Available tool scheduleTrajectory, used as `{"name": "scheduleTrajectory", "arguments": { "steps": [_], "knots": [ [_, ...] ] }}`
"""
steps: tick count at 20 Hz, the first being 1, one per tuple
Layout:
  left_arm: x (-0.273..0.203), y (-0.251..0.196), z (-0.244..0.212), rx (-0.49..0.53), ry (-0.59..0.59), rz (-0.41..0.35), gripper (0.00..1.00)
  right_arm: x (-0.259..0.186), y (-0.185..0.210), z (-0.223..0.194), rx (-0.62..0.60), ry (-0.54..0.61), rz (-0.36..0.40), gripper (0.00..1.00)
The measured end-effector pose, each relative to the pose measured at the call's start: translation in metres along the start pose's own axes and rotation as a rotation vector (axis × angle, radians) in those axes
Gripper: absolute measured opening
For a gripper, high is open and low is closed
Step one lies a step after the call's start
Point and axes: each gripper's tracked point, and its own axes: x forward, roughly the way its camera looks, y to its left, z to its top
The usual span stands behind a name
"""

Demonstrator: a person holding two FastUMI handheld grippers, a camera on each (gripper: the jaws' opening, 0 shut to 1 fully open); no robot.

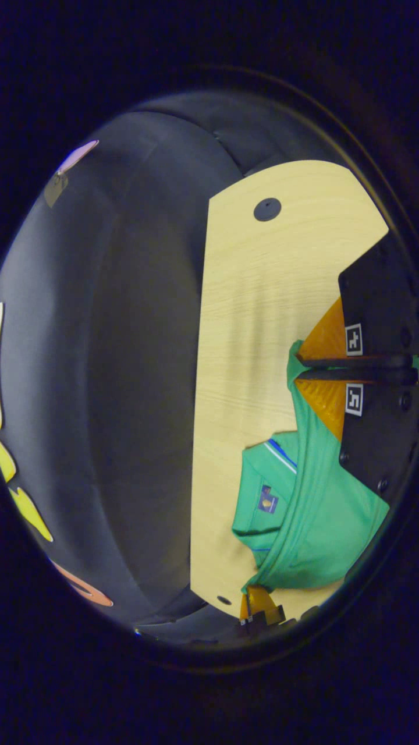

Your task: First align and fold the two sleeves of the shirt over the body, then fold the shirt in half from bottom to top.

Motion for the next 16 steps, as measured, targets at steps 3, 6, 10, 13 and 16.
{"name": "scheduleTrajectory", "arguments": {
  "steps": [3, 6, 10, 13, 16],
  "knots": [
    [0.01, 0.0, -0.011, -0.018, 0.023, -0.02, 0.03, 0.01, 0.0, -0.014, 0.033, 0.041, 0.011, 0.0],
    [0.014, 0.001, -0.012, -0.013, 0.018, -0.027, 0.06, 0.012, 0.0, -0.013, 0.04, 0.037, 0.021, 0.06],
    [0.005, -0.011, -0.006, -0.057, -0.011, -0.075, 0.44, 0.005, 0.007, -0.015, 0.063, 0.053, 0.053, 0.09],
    [-0.012, -0.015, 0.0, -0.089, -0.019, -0.089, 0.82, -0.011, 0.011, -0.011, 0.072, 0.04, 0.076, 0.4],
    [-0.041, -0.018, 0.012, -0.13, -0.046, -0.093, 1.0, -0.044, 0.015, 0.004, 0.076, 0.005, 0.111, 0.85]
  ]
}}
